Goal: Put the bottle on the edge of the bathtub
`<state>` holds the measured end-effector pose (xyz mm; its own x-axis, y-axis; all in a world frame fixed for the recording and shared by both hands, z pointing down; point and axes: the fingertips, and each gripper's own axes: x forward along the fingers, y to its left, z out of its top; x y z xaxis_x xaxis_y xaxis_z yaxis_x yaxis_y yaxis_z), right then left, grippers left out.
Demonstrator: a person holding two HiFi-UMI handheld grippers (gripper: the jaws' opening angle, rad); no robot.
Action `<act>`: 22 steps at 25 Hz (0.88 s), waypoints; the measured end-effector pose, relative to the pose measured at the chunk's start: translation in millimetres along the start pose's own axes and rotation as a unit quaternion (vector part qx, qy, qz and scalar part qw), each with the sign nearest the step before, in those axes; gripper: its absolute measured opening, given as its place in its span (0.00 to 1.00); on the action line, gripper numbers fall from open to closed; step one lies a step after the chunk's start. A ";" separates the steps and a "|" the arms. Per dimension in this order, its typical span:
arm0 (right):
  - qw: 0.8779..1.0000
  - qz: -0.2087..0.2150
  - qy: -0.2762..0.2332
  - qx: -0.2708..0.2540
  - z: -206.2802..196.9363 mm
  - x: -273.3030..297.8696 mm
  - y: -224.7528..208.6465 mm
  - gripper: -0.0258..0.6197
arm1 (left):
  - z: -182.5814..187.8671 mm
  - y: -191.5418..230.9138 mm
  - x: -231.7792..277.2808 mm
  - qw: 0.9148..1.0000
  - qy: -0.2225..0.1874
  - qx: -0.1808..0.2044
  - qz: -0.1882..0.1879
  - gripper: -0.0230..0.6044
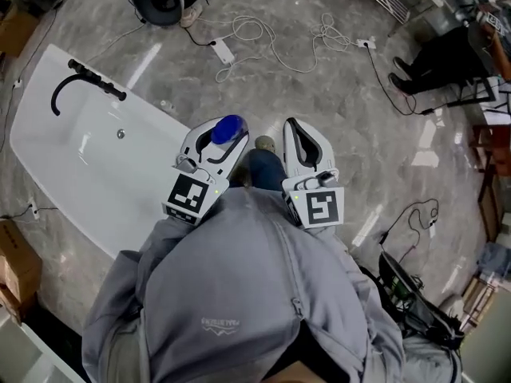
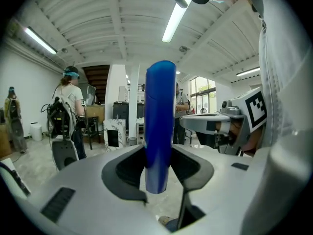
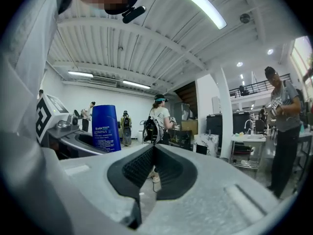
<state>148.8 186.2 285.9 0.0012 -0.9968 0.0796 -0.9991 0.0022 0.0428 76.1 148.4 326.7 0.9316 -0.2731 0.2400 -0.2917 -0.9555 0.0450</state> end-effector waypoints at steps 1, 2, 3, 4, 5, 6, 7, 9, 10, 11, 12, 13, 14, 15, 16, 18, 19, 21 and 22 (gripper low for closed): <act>1.000 0.016 -0.001 -0.001 0.6 10.7 1.4 0.04 | -0.6 8.6 -0.7 1.000 0.000 -0.004 0.015 0.29; 1.000 0.031 -0.002 -0.003 1.3 21.4 2.0 0.04 | -0.6 17.1 -0.6 1.000 0.000 -0.008 0.029 0.28; 0.999 0.046 -0.003 -0.005 2.1 31.8 1.6 0.04 | 0.1 25.7 0.5 0.999 -0.002 -0.012 0.043 0.29; 0.998 0.060 -0.004 -0.007 3.0 42.0 0.3 0.04 | 1.9 34.3 2.2 0.998 -0.003 -0.016 0.057 0.29; 0.997 0.073 -0.004 -0.009 3.9 52.0 -2.1 0.04 | 4.7 42.9 4.4 0.997 -0.006 -0.022 0.070 0.29; 0.996 0.086 -0.004 -0.010 4.6 61.9 -5.3 0.04 | 7.8 51.3 6.8 0.996 -0.008 -0.027 0.082 0.29; 0.995 0.097 -0.004 -0.011 5.1 72.2 -9.2 0.04 | 9.9 60.1 9.3 0.995 -0.008 -0.030 0.095 0.28; 0.993 0.121 -0.004 -0.013 5.8 95.1 -16.4 0.04 | 10.1 80.2 14.1 0.992 -0.003 -0.030 0.124 0.29; 0.991 0.134 -0.004 -0.015 6.6 107.4 -18.9 0.04 | 9.2 90.8 15.9 0.990 -0.003 -0.035 0.140 0.29; 0.989 0.149 -0.004 -0.020 7.6 119.4 -20.9 0.04 | 9.1 101.5 17.2 0.987 -0.006 -0.042 0.158 0.28; 0.986 0.164 -0.003 -0.026 8.7 130.7 -22.9 0.04 | 11.0 111.9 18.1 0.983 -0.012 -0.046 0.177 0.29; 0.983 0.180 -0.002 -0.033 10.0 141.0 -25.3 0.04 | 14.4 121.4 19.3 0.979 -0.017 -0.048 0.196 0.29; 0.980 0.195 -0.004 -0.036 11.3 150.4 -28.0 0.04 | 17.4 129.9 20.8 0.975 -0.020 -0.051 0.213 0.29; 0.977 0.209 -0.006 -0.037 12.4 159.1 -30.9 0.04 | 18.6 137.3 22.7 0.971 -0.019 -0.055 0.230 0.29; 0.974 0.222 -0.008 -0.039 12.7 167.5 -33.8 0.04 | 18.1 144.0 24.9 0.968 -0.017 -0.059 0.245 0.29; 0.969 0.245 -0.006 -0.041 10.4 181.9 -38.5 0.04 | 16.8 155.5 29.2 0.960 -0.015 -0.069 0.272 0.29; 0.966 0.254 -0.004 -0.041 8.5 188.0 -40.4 0.04 | 16.5 160.3 31.1 0.956 -0.015 -0.074 0.284 0.28; 0.961 0.273 -0.003 -0.043 6.7 199.7 -44.3 0.04 | 14.5 168.3 35.1 0.949 -0.015 -0.080 0.306 0.28; 0.958 0.282 -0.004 -0.043 6.6 205.4 -46.7 0.04 | 14.1 171.9 37.5 0.945 -0.013 -0.081 0.316 0.29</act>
<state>195.5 -19.2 293.7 -0.5390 -0.8356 0.1059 -0.8332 0.5474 0.0782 63.9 -27.7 329.7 0.5655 -0.7877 0.2442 -0.8185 -0.5723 0.0496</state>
